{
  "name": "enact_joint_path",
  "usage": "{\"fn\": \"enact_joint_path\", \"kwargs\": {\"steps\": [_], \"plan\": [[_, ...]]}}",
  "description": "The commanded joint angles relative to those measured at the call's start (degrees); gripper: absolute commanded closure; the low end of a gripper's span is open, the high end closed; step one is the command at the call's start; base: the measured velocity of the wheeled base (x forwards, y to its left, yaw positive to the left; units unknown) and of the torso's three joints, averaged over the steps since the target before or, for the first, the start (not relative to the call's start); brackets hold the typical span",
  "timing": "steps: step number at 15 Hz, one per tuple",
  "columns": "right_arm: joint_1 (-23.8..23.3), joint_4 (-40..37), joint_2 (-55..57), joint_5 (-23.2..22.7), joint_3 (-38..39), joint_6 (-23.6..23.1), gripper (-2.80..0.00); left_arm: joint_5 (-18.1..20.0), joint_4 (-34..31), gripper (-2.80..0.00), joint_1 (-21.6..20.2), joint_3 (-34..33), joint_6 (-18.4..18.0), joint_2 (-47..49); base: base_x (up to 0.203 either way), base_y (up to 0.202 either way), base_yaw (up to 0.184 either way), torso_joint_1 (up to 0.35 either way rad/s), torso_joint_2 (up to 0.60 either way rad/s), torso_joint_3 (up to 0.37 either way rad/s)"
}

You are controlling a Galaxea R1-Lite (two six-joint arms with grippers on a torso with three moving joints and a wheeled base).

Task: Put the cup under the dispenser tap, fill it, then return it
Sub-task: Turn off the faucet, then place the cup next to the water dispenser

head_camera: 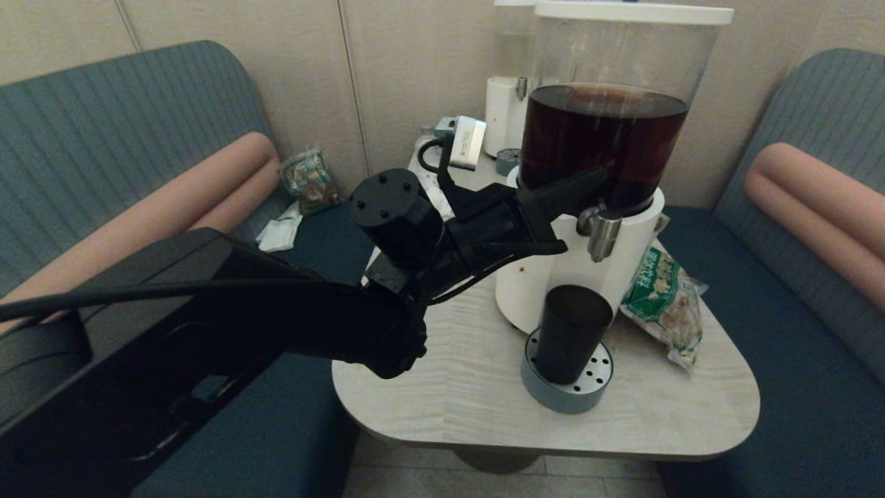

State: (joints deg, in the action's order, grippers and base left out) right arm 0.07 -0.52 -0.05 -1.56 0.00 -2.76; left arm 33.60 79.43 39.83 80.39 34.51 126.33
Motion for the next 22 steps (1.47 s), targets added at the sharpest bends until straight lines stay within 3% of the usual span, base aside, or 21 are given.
{"fn": "enact_joint_path", "kwargs": {"steps": [1,4,8,11,15,17,22], "plan": [[0.01,0.00,0.05,-0.02,0.00,-0.06,0.00,0.12,0.39,0.00,0.06,-6.74,-0.06,-8.54,0.000,0.000,0.000,0.000,0.00,0.000],[0.01,0.00,0.05,-0.02,0.00,-0.06,0.00,-0.25,-3.01,0.00,-0.50,-16.88,-2.59,-20.85,0.000,0.000,0.000,0.000,0.00,0.000],[0.01,0.00,0.05,-0.02,0.00,-0.06,0.00,-5.17,-13.02,0.00,-3.89,-29.12,-11.30,-39.35,0.000,0.000,0.000,0.000,0.00,0.000],[0.01,0.00,0.05,-0.02,0.00,-0.06,0.00,-6.85,-16.45,0.00,-14.52,-40.95,-15.28,-53.23,0.000,0.000,0.000,0.000,0.00,0.000],[0.01,0.00,0.05,-0.02,0.00,-0.06,0.00,-8.14,-17.42,0.00,-26.39,-53.31,-16.56,-68.69,0.000,0.000,0.000,0.000,0.00,0.000],[0.01,0.00,0.05,-0.02,0.00,-0.06,0.00,-8.44,-17.63,0.00,-30.20,-59.36,-16.60,-76.26,0.000,0.000,0.000,0.000,0.00,0.000],[0.01,0.00,0.05,-0.02,0.00,-0.06,0.00,-8.65,-22.67,0.00,-33.53,-70.77,-15.48,-95.77,0.000,0.000,0.000,0.000,0.00,0.000]]}}
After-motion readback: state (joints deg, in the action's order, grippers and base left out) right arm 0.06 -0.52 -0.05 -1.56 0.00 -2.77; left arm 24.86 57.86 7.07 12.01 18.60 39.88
